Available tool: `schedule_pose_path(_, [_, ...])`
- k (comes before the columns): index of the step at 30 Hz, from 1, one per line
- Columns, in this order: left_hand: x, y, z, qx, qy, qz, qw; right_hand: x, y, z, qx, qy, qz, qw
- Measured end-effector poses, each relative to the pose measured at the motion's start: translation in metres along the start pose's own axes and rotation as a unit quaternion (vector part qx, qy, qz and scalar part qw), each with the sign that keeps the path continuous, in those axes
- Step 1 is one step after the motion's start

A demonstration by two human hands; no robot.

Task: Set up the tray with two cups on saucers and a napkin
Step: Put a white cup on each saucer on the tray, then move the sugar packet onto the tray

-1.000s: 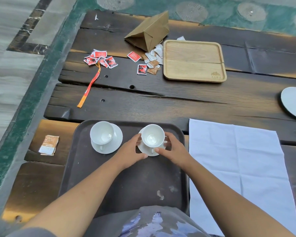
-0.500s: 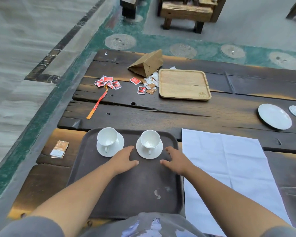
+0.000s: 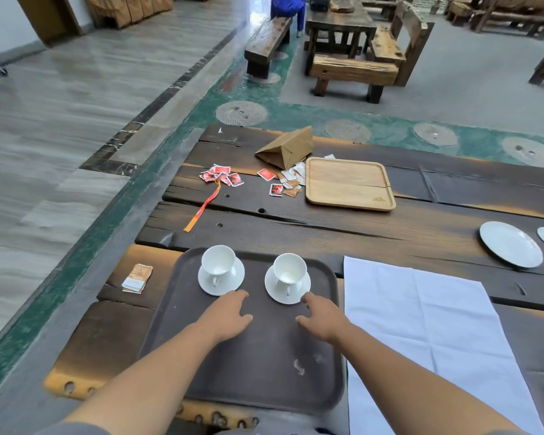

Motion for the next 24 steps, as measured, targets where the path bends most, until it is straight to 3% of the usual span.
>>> schedule_pose_path(24, [-0.094,-0.045,0.161,-0.092,-0.166,-0.118,0.975,0.043,0.08,0.211,-0.055,-0.166,0.115,0.978])
Point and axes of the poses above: each hand's wrist, its own x-axis towards the middle knuckle, its own y-axis out of the palm, z = x × y, the point moved 3 cm from there along x, towards the middle knuckle, and after that the axes turned 2 degrees about z, right-handed, at the moved point
